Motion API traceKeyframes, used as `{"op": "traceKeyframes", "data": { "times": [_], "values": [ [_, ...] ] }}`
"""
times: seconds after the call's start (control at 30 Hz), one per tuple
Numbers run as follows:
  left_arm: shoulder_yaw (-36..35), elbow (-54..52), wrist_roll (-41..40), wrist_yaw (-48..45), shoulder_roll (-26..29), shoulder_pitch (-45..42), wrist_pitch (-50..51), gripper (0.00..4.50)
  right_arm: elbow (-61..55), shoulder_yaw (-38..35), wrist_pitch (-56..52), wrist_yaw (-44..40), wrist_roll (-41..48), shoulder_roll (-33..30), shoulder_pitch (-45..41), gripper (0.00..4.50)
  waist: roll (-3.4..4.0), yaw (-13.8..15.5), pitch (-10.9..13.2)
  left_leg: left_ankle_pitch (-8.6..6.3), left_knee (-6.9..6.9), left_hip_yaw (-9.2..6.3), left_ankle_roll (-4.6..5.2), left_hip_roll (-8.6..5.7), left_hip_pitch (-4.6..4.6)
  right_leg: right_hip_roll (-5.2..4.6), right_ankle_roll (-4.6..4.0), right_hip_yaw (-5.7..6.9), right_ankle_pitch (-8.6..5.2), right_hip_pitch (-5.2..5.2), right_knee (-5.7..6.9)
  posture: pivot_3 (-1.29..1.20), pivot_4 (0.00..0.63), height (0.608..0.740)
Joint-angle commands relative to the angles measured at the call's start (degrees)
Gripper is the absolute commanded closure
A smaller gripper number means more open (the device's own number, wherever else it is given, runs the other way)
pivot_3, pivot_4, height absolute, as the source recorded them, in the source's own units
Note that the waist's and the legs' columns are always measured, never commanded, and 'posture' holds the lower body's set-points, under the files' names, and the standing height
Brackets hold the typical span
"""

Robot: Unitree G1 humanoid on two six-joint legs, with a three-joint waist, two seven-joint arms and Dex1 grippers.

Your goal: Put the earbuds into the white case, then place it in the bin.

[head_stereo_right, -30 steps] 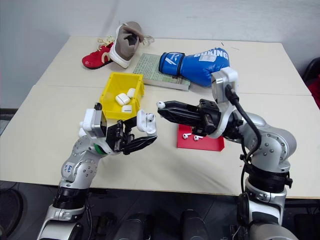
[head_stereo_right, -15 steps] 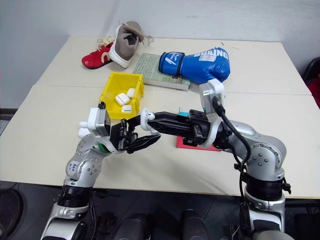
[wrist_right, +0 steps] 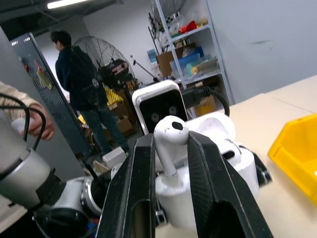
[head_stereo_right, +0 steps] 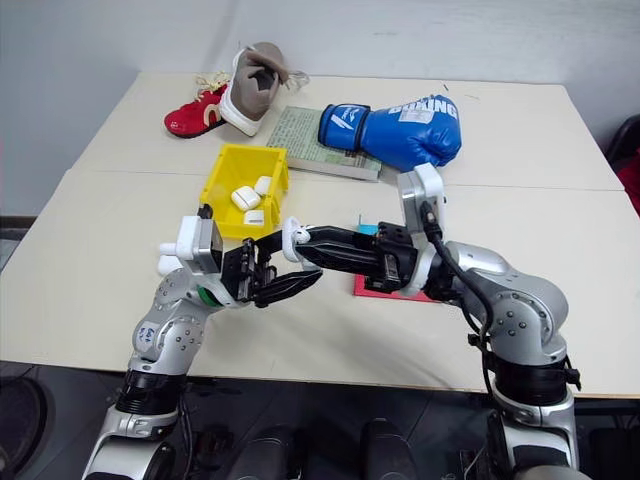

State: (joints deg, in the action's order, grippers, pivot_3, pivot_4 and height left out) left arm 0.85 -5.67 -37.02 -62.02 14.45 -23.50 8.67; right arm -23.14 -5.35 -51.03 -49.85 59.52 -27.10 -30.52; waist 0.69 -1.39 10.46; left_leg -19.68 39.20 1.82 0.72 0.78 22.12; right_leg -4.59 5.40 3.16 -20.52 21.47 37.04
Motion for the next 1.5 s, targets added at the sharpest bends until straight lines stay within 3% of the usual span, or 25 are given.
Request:
{"op": "traceKeyframes", "data": {
  "times": [0.03, 0.53, 0.73, 0.87, 1.1, 1.2, 1.27, 1.4, 1.5],
  "values": [
    [-0.2, -1.3, -0.4, 0.2, -0.6, -0.8, -1.2, 1.72, -1.3, 1.5, 0.3, -1.2, 0.0, -1.1, 0.8, 4.01, 0.0, 0.0, 0.0, 0.0, 0.0, 0.0, 0.0, 0.0, 0.0, 0.0, 0.0, 0.0, 0.0, 0.0, -0.01, 0.0, 0.15, 0.74],
    [-0.4, -1.9, -0.6, 0.3, -1.3, -0.9, -1.3, 1.72, 0.2, 3.8, 3.0, -2.4, -3.1, -2.5, 1.7, 4.01, 0.0, 0.0, 0.0, 0.0, 0.0, 0.0, 0.0, 0.01, 0.0, 0.0, 0.0, 0.0, 0.0, 0.0, -0.01, 0.0, 0.15, 0.74],
    [-0.7, -1.7, -0.9, 0.1, -1.2, -1.2, -1.3, 1.72, 0.4, 3.6, 6.6, -2.9, -5.5, -2.6, 2.0, 1.99, 0.0, 0.0, 0.0, 0.0, 0.0, 0.0, 0.0, 0.01, 0.0, 0.0, 0.0, 0.0, 0.0, 0.0, -0.01, 0.0, 0.15, 0.74],
    [-1.1, -1.5, -0.8, -0.2, -0.9, -1.2, -1.2, 1.72, 0.8, 0.2, 6.0, -2.1, -2.2, -3.3, 1.2, 0.64, -0.01, 0.0, 0.0, 0.0, 0.01, 0.01, 0.0, 0.01, 0.0, 0.0, 0.0, 0.0, 0.0, 0.0, -0.01, 0.0, 0.15, 0.74],
    [-1.9, -0.4, 1.8, -0.6, 3.0, 0.7, -1.3, 1.72, 3.1, -12.7, -4.6, -0.9, 13.5, -14.0, 4.9, 0.64, -0.05, 0.8, 0.0, -0.01, 0.0, -0.01, 0.03, 0.0, 0.02, -0.01, 0.0, 0.02, 0.0, -0.01, -0.02, 0.0, 0.15, 0.74],
    [0.2, 1.5, 8.8, -0.2, 6.9, 0.2, -4.0, 1.72, 3.1, -14.1, -0.5, -1.7, 7.3, -16.9, 7.7, 1.25, -0.06, 1.2, 0.0, -0.01, 0.0, 0.02, 0.03, 0.01, 0.01, 0.0, 0.0, 0.02, 0.0, -0.01, -0.05, 0.0, 0.15, 0.74],
    [2.2, 2.5, 13.7, 0.2, 9.4, -0.6, -5.5, 1.72, 2.2, -13.0, 3.0, -3.3, 2.7, -18.3, 8.3, 1.97, -0.06, 1.2, 0.0, -0.01, 0.0, 0.16, 0.04, 0.02, 0.0, 0.04, 0.0, -0.09, 0.0, 0.0, -0.08, 0.0, 0.15, 0.74],
    [8.2, 2.6, 22.0, 1.9, 13.0, -3.9, -1.8, 1.72, -2.7, -5.9, 6.9, -6.8, -3.6, -19.6, 5.1, 3.43, -0.06, 1.2, 0.0, 0.02, 0.01, 0.22, 0.06, 0.02, -0.02, 0.05, 0.0, -0.16, 0.0, 0.02, -0.07, 0.0, 0.15, 0.74],
    [11.4, 0.7, 23.9, 3.4, 12.8, -6.0, 3.0, 1.72, -5.7, 1.6, 8.8, -7.8, -9.4, -19.4, 2.8, 4.46, -0.06, 1.3, 0.0, 0.02, 0.0, 0.18, 0.06, 0.02, -0.01, 0.05, 0.0, -0.15, 0.0, 0.05, -0.05, 0.0, 0.15, 0.74]
  ]
}}
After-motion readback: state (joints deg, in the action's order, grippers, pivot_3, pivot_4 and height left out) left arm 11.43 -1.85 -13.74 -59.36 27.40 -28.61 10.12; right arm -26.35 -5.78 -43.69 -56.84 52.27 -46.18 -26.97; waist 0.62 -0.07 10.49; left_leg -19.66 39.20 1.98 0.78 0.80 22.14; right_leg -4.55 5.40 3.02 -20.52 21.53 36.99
